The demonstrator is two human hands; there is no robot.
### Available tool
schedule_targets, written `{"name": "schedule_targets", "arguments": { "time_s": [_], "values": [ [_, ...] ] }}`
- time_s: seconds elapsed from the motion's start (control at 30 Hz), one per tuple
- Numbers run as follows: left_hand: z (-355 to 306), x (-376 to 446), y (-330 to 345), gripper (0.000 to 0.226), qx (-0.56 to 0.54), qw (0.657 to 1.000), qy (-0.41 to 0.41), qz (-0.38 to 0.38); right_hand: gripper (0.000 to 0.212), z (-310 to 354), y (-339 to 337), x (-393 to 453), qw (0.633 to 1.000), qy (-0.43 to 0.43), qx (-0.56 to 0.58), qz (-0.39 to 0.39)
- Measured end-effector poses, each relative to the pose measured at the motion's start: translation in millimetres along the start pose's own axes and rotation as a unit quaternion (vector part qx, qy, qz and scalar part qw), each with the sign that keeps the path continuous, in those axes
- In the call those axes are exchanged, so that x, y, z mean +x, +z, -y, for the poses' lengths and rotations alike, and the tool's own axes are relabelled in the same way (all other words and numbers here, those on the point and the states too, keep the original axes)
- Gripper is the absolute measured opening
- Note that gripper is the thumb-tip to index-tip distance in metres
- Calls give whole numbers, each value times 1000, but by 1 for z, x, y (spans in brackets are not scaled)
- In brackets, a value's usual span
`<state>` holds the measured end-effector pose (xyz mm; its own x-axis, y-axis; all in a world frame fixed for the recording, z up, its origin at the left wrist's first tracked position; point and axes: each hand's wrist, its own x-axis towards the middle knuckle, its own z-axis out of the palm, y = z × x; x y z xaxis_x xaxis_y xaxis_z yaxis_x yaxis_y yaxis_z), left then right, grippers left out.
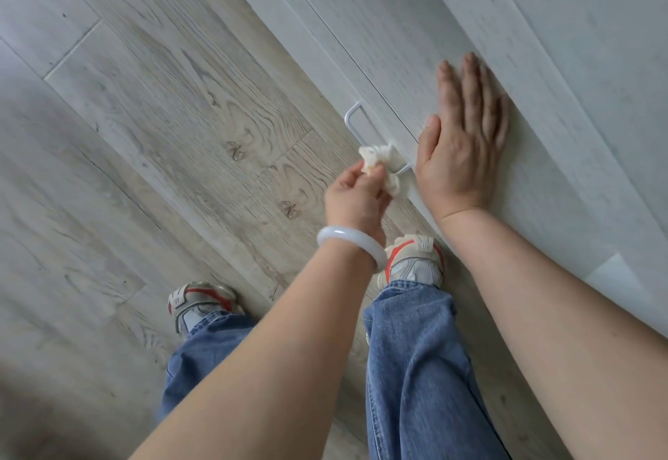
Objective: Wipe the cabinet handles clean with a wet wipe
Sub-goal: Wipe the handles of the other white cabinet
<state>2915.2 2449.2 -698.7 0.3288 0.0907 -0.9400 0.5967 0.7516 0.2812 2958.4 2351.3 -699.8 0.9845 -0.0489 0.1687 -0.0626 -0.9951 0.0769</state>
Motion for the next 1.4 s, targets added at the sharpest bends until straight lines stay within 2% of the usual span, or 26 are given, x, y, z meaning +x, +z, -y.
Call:
{"name": "schedule_targets", "arguments": {
  "time_s": [0.1,0.27,0.33,0.47,0.53,0.6,0.7,0.83,0.97,1.07,1.17,1.27,1.3,1.37,1.4],
  "values": [
    [13,-4,4,21,76,997,-10,2,15,0,1,-2,1000,-16,-2,-9],
    [-11,15,-1,17,152,983,72,-67,23,-1,5,-2,999,-23,11,-36],
    [-11,17,0,17,164,981,73,-79,24,0,5,-2,998,-19,26,-49],
    [6,-2,15,13,112,993,-27,-29,20,-2,9,-2,999,-18,12,-47],
    [5,-3,15,11,98,994,-42,-21,17,-2,8,-3,998,-19,6,-55],
    [-8,2,11,10,101,994,-33,-23,13,-1,6,-2,997,-24,18,-73],
    [-38,13,5,21,113,992,30,-51,9,0,5,-2,995,-31,42,-88],
    [-62,19,8,20,164,980,93,-63,11,-2,6,-5,997,-19,41,-67],
    [-27,7,6,18,193,979,40,-49,13,-1,5,-4,993,-32,43,-103],
    [-17,4,5,37,184,983,1,-22,22,-3,10,-4,992,-39,28,-118],
    [-41,13,8,29,176,982,46,-45,22,-6,12,-5,991,-43,38,-117],
    [-70,13,8,38,156,984,75,-37,15,-4,10,-5,989,-51,52,-128],
    [-75,9,9,35,142,988,64,-20,14,-4,10,-5,989,-53,49,-130],
    [-81,4,9,8,109,994,27,9,11,-5,9,-5,989,-55,48,-129],
    [-81,5,9,10,98,995,15,2,10,-6,8,-5,989,-54,50,-127]
  ]
}}
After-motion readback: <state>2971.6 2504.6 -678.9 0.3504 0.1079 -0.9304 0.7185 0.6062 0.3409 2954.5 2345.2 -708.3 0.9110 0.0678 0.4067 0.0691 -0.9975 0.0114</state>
